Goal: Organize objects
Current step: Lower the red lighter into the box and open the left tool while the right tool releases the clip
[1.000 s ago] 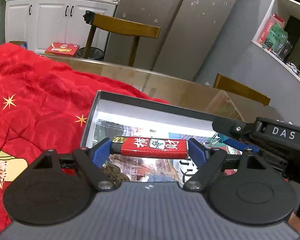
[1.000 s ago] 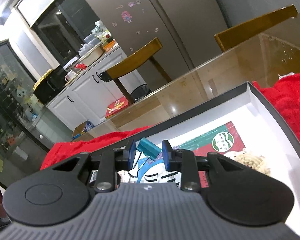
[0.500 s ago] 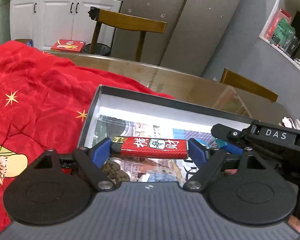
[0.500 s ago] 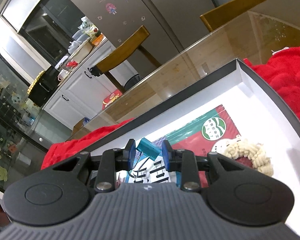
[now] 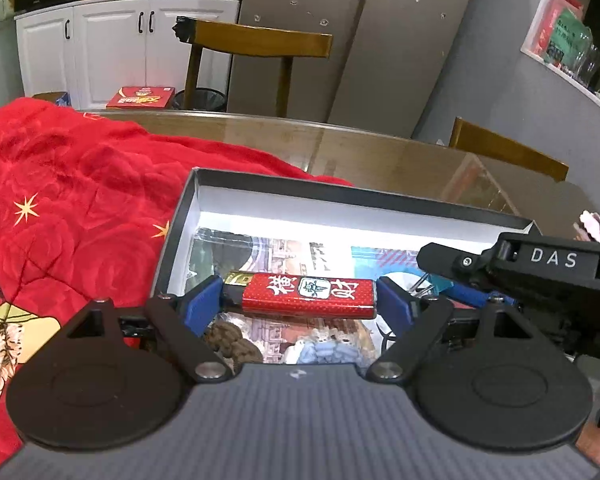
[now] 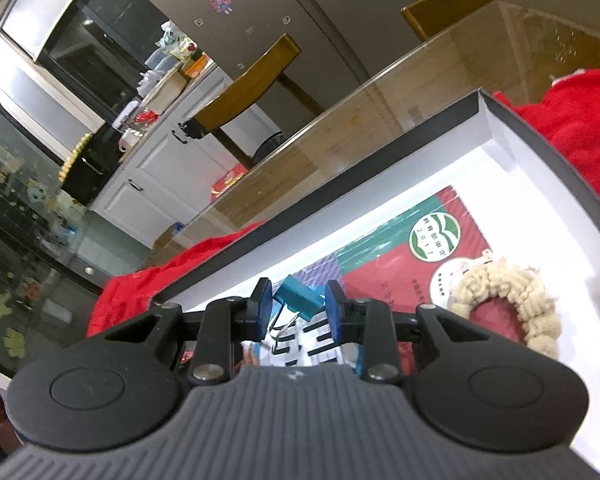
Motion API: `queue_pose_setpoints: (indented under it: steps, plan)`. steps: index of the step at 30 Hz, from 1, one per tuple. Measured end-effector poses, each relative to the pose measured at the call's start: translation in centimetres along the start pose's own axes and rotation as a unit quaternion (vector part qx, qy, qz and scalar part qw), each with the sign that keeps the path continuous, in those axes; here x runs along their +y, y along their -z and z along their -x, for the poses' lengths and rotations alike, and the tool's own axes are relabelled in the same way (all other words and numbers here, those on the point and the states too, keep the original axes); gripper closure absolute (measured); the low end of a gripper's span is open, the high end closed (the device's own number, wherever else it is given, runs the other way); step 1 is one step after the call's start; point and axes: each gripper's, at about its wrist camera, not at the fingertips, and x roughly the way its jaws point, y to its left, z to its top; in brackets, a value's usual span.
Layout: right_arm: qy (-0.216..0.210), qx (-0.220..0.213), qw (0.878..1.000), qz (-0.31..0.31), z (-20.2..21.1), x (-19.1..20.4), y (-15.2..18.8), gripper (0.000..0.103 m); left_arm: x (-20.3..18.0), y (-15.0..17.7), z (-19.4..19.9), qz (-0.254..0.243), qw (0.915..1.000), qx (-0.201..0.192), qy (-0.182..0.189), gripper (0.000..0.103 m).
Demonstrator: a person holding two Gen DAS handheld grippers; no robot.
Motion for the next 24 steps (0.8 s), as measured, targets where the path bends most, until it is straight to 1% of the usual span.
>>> queue_pose_setpoints:
  steps: [5, 8, 10, 12, 13, 15, 17, 20, 22, 23, 24]
  plan:
    - [-0.007, 0.007, 1.000, -0.007, -0.1, -0.3, -0.1, 0.069, 0.0, 0.1, 0.0, 0.000, 1.0000, -0.002, -0.006, 0.017]
    - [-0.013, 0.010, 1.000, -0.013, -0.1, -0.5, -0.2, 0.060, 0.1, 0.2, 0.1, 0.003, 1.0000, -0.003, -0.004, 0.017]
    - [-0.016, 0.011, 1.000, -0.014, -0.1, -0.5, -0.3, 0.050, 0.2, 0.2, 0.3, 0.007, 1.0000, -0.006, -0.001, 0.017]
    - [-0.015, 0.011, 1.000, -0.014, 0.0, -0.5, -0.5, 0.045, 0.2, 0.2, 0.6, 0.006, 0.9999, -0.012, 0.001, 0.017]
    - [-0.015, 0.012, 1.000, -0.016, 0.1, -0.6, -0.6, 0.041, 0.1, 0.2, 0.8, 0.004, 0.9999, -0.014, 0.003, 0.017]
    - [-0.023, 0.014, 0.999, -0.022, 0.4, -0.6, -0.8, 0.039, -0.1, 0.1, 1.2, -0.001, 0.9998, -0.017, 0.006, 0.017]
    - [-0.030, 0.005, 0.999, -0.019, 1.3, -0.1, -1.1, 0.037, -0.1, -0.1, 2.1, 0.001, 0.9996, -0.027, 0.011, 0.017]
    - [-0.039, -0.012, 0.999, 0.005, 3.4, 1.1, -1.5, 0.032, -0.3, -0.6, 4.3, 0.004, 0.9986, -0.049, 0.022, 0.017]
    - [-0.048, -0.032, 0.998, 0.024, 5.8, 2.2, -1.8, 0.026, -0.6, -0.8, 6.1, 0.002, 0.9977, -0.063, 0.027, 0.017]
    - [-0.051, -0.042, 0.997, 0.038, 7.1, 2.9, -1.8, 0.026, -0.8, -0.8, 7.2, -0.003, 0.9970, -0.071, 0.030, 0.017]
    - [-0.054, -0.055, 0.996, 0.054, 8.6, 3.5, -1.6, 0.024, -1.0, -0.7, 8.7, -0.007, 0.9956, -0.087, 0.035, 0.017]
